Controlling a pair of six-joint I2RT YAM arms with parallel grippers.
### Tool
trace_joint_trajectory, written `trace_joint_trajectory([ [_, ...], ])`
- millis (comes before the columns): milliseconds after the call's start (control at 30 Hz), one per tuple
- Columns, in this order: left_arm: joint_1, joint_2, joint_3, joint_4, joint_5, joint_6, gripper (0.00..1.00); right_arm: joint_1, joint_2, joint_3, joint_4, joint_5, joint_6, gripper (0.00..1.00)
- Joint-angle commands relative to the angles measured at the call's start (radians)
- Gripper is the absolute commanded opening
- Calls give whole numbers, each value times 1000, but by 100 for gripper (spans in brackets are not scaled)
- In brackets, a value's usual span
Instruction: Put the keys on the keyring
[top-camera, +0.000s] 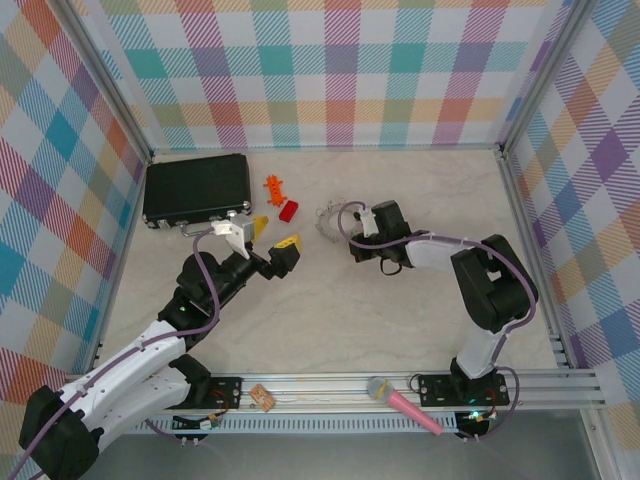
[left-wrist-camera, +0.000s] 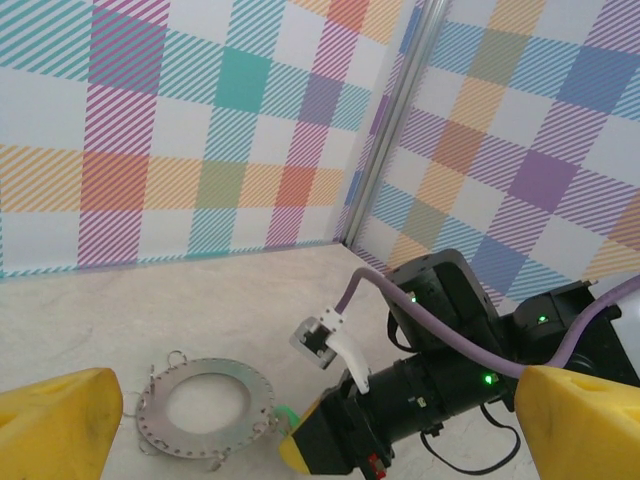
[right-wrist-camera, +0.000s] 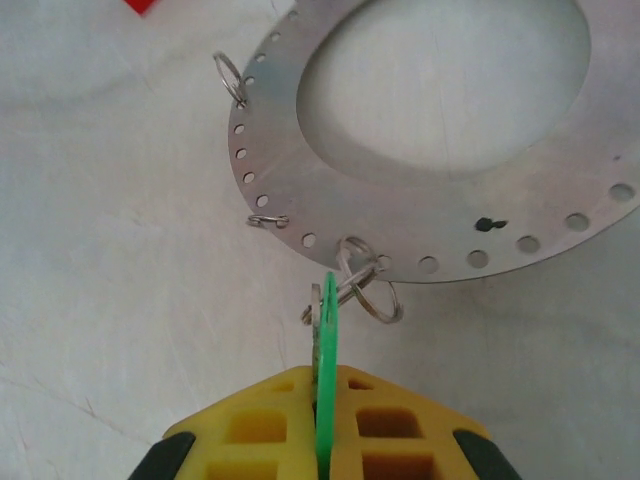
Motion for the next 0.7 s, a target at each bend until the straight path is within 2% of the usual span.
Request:
trace_joint_trajectory([
  [0, -5, 4, -3, 3, -15, 12, 100, -5, -35, -19, -54, 6, 12, 0],
  [167, -5, 12, -4, 6, -19, 12, 100, -8, -52, -66, -71, 11, 27, 0],
  [300, -5, 20, -7, 8, -24, 13, 100, -10, -73, -96, -81, 8, 39, 5],
  [467, -5, 24, -6, 6, -29, 15, 100, -10, -149, -144, -97, 29, 56, 25],
  [667, -5, 35, 3, -13, -54, 12, 100, -14, -288, -204, -131, 56, 66, 29],
])
